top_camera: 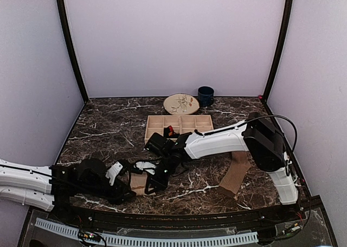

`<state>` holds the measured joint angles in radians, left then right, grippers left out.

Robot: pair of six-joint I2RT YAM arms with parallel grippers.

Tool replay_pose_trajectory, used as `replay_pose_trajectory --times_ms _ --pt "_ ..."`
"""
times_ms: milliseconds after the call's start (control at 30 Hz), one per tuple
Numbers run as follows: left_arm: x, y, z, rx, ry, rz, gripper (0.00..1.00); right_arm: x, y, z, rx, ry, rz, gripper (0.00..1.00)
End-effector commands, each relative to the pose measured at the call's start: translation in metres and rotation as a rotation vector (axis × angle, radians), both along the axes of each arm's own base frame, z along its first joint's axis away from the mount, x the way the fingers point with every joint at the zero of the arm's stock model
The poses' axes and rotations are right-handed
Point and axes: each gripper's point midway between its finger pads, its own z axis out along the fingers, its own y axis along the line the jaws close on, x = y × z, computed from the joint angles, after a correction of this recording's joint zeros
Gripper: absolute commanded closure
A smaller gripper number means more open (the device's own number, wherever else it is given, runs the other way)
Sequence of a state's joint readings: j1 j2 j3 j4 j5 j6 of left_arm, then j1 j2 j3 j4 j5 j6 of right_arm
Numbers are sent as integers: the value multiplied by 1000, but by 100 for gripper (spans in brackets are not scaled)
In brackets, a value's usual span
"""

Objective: Roll the socks
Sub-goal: Roll the sock at the center of the board.

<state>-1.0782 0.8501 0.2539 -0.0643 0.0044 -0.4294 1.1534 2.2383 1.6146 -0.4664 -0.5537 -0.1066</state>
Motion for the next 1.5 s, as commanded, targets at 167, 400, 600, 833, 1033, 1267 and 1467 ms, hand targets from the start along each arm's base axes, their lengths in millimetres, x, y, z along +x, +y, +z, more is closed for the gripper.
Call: replay_pose_trajectory --times_ms 167,400,600,833,1033,1267,1467 --pt "5 -24 12 26 -53 -66 39 -21 -38 -49 -216 91 33 100" --pt "6 -28 -3 86 -40 -90 39 -24 -39 -48 -217 108 50 100" --pt "6 -32 -7 99 -40 -98 41 -25 -40 -48 -225 118 61 100" --pt "2 -33 -11 86 -27 -104 47 -23 -39 -46 -213 120 47 100" --pt "-4 -34 -15 76 4 -109 67 -18 -40 -47 -210 127 23 100" --pt "3 -23 13 1 -52 -31 51 -15 -44 -52 -211 132 3 100" --pt "0 -11 32 -73 -83 -6 41 -11 -45 -52 -198 133 -11 100"
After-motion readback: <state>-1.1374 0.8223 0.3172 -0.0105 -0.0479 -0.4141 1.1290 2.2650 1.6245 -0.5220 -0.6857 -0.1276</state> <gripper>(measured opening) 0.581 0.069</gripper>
